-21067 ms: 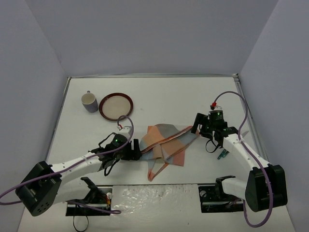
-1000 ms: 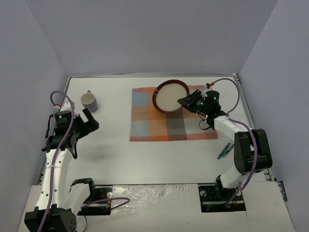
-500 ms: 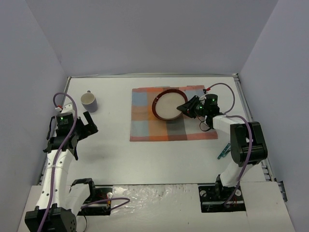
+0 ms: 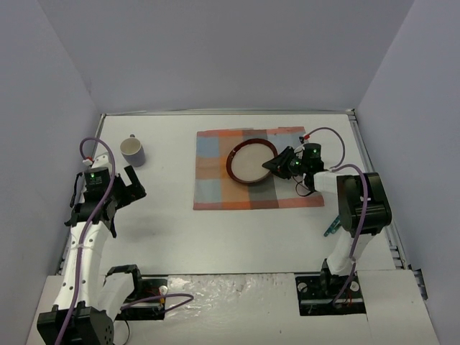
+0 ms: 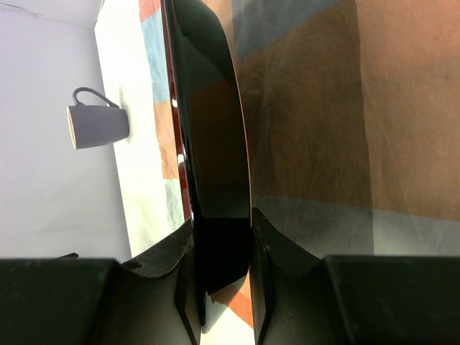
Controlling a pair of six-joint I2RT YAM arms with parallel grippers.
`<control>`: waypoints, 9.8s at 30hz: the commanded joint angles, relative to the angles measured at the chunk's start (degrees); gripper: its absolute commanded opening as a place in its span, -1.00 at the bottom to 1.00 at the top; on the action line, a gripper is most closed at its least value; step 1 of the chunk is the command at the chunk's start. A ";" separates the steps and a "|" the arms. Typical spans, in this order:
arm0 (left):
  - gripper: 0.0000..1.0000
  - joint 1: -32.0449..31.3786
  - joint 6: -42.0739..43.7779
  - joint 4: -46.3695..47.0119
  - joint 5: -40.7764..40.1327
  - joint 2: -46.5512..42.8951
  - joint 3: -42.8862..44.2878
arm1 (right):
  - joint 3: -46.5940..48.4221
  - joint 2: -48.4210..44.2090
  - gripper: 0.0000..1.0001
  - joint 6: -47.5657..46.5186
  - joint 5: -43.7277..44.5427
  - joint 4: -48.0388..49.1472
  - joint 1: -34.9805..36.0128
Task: Set the dinner table for one person
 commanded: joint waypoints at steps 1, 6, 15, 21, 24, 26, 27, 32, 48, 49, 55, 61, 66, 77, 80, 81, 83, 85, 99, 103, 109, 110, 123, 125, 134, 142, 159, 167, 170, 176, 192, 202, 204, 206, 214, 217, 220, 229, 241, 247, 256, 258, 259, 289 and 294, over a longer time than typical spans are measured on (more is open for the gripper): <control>0.94 -0.15 0.84 2.89 0.48 0.22 0.89 | 4.54 -0.84 -1.00 1.40 -5.83 12.67 -0.24; 0.94 -0.15 0.84 2.97 0.49 0.36 0.84 | 4.90 0.67 -1.00 2.15 -5.70 13.83 -0.24; 0.94 -0.15 0.84 2.89 0.53 0.45 0.80 | 4.50 2.58 -1.00 0.27 -4.48 12.30 -0.50; 0.94 -0.15 0.75 2.80 0.45 0.45 0.80 | 4.92 2.76 -0.84 -4.02 -2.28 6.31 -1.21; 0.94 -0.15 0.66 2.54 -0.20 0.53 0.84 | 5.32 2.93 -0.62 -6.10 -1.46 3.18 -1.77; 0.94 -0.15 0.66 2.45 -0.34 0.54 0.89 | 5.64 2.93 -0.52 -7.46 -0.88 1.23 -2.00; 0.94 -0.15 0.66 2.45 -0.34 0.54 0.83 | 5.96 2.93 -0.45 -8.11 -0.61 0.19 -2.00; 0.94 -0.15 0.66 2.39 -0.45 0.54 0.89 | 7.28 3.23 -0.16 -9.97 0.45 -3.08 -2.09; 0.94 -0.15 0.55 2.18 -0.81 0.54 0.89 | 10.99 -2.01 0.62 -18.16 12.98 -22.12 -2.06; 0.94 -0.15 0.50 2.18 -0.86 0.54 0.89 | 11.15 -3.51 0.72 -18.84 14.60 -23.90 -2.01; 0.94 -0.15 0.04 2.09 -1.13 0.45 0.80 | 12.41 -12.39 1.00 -23.82 26.75 -35.52 -1.73; 0.94 -0.06 -1.53 1.78 -1.89 1.22 1.04 | 12.79 -28.36 1.00 -27.38 35.26 -40.37 0.23; 0.94 0.05 -2.99 1.58 -4.60 5.55 7.82 | 12.04 -37.40 1.00 -29.45 35.68 -39.83 1.72; 0.94 1.52 -5.66 -0.72 -12.55 28.30 33.04 | 5.03 -48.21 1.00 -26.99 25.33 -33.78 3.36; 0.93 2.15 -8.67 -0.59 -13.35 33.69 36.72 | 4.24 -49.00 1.00 -27.41 24.88 -33.81 4.09; 0.91 2.49 -10.71 -0.56 -13.28 35.59 37.90 | 3.75 -49.17 1.00 -27.71 24.97 -33.85 4.38; 0.85 3.01 -15.07 -0.60 -12.95 41.10 41.48 | 2.98 -49.56 1.00 -28.83 25.44 -33.79 5.22; 0.82 3.01 -17.81 -0.23 -13.18 44.42 43.44 | 2.83 -49.58 1.00 -29.45 25.59 -33.82 6.10; 0.43 2.84 -24.43 -0.86 -13.02 57.63 48.54 | 1.28 -49.22 1.00 -31.09 26.87 -33.83 7.85; 0.25 2.84 -25.05 -0.50 -13.13 58.19 47.56 | 1.16 -48.79 1.00 -31.17 26.95 -33.86 7.93; 0.12 2.79 -26.11 0.27 -12.61 59.11 46.26 | 0.84 -49.06 1.00 -31.40 26.99 -33.81 8.02; 0.10 2.75 -26.49 0.51 -12.48 59.24 45.99 | 0.81 -49.10 1.00 -31.47 26.99 -33.78 8.02; -0.49 2.14 -26.81 0.54 -12.51 60.24 46.19 | 0.72 -49.10 1.00 -31.68 26.87 -33.77 8.02; -0.62 2.14 -26.18 0.20 -12.78 59.86 46.30 | 0.77 -49.10 1.00 -31.65 26.82 -33.86 8.04; -1.00 2.05 -16.38 -1.79 -12.65 54.24 45.93 | 2.10 -48.92 1.00 -32.34 24.45 -33.92 8.96; -1.00 -1.63 5.48 -4.07 -8.03 43.27 43.22 | 5.13 -47.48 1.00 -39.72 22.09 -34.51 15.58; -1.00 -31.18 28.55 -16.33 -4.26 27.25 40.36 | 20.58 -32.79 0.98 -66.81 20.88 -44.45 38.84; -1.00 -38.82 28.25 -18.73 -4.63 25.56 41.67 | 25.35 -24.71 0.76 -71.62 21.46 -44.78 44.23; -1.00 -40.09 27.34 -18.70 -4.78 24.94 41.37 | 26.94 -22.45 0.67 -72.51 22.70 -45.32 45.97; -1.00 -41.19 27.03 -18.99 -4.48 24.00 41.32 | 28.58 -19.75 0.43 -73.48 25.67 -46.43 47.57; -1.00 -42.07 25.81 -18.21 -3.10 24.25 42.24 | 29.71 -17.22 0.11 -74.18 28.38 -47.66 49.72; -1.00 -42.14 25.45 -18.93 -1.40 24.51 42.62 | 30.23 -15.84 -0.11 -74.36 29.45 -47.84 50.45; -1.00 -42.07 25.34 -19.01 -1.34 24.62 42.73 | 30.33 -15.57 -0.24 -74.45 29.74 -47.76 50.57; -1.00 -42.07 25.21 -19.07 -0.95 24.62 42.80 | 30.27 -15.24 -0.45 -74.45 29.94 -47.82 50.63; -1.00 -42.11 24.96 -19.48 -0.74 24.88 42.68 | 28.76 -15.74 -1.00 -75.07 31.17 -47.75 50.69; -0.87 -42.04 24.55 -19.53 -1.33 24.90 42.51 | 27.79 -16.35 -1.00 -75.52 31.42 -47.63 50.70; -0.61 -41.99 24.30 -19.44 -2.36 24.71 42.29 | 26.57 -17.01 -1.00 -75.68 31.56 -47.05 50.65; -0.27 -41.71 24.29 -18.56 -5.10 23.65 41.58 | 21.44 -20.73 -1.00 -74.62 31.65 -44.23 49.49; 0.53 -34.01 21.43 -13.07 -1.95 21.99 35.29 | 12.51 -29.47 -1.00 -71.03 30.25 -40.90 43.55; 0.91 -28.47 18.74 -7.96 -1.48 21.28 29.71 | 10.83 -32.91 -1.00 -70.01 28.76 -39.76 35.99; 0.94 -19.73 15.67 -0.06 -6.01 19.95 22.25 | 17.41 -28.76 -1.00 -73.47 21.72 -39.17 15.21; 0.94 -19.25 15.32 0.87 -6.72 20.04 21.08 | 19.93 -26.37 -1.00 -74.57 20.02 -39.12 11.06; 0.94 -18.97 15.20 1.32 -6.95 19.98 20.12 | 21.46 -24.84 -1.00 -74.74 18.61 -39.07 8.74; 0.94 -18.08 14.55 1.92 -17.71 20.86 16.80 | 48.46 10.85 -1.00 -84.85 9.79 -37.55 -10.14; 0.94 -18.08 14.55 1.60 -17.44 21.71 17.11 | 48.58 11.87 -1.00 -84.61 9.61 -35.74 -10.12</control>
